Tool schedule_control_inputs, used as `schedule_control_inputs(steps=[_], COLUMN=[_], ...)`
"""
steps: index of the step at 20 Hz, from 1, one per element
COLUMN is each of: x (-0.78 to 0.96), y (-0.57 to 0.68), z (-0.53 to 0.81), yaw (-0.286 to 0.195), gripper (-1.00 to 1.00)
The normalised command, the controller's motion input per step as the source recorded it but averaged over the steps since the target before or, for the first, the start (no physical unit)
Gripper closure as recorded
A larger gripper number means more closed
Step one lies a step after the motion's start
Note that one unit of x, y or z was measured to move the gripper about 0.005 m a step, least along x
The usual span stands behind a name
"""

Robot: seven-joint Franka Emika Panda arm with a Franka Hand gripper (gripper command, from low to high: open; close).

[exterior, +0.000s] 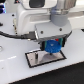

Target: Insert the blue gear onto the right peg, followed by the red gear

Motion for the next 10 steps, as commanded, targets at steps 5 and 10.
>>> schedule_control_inputs(steps=[5,10], x=[0.02,0.33], y=[-0.06,-0.02], z=[0.46,0.05], yaw=[0.000,0.000], gripper=[1.00,1.00])
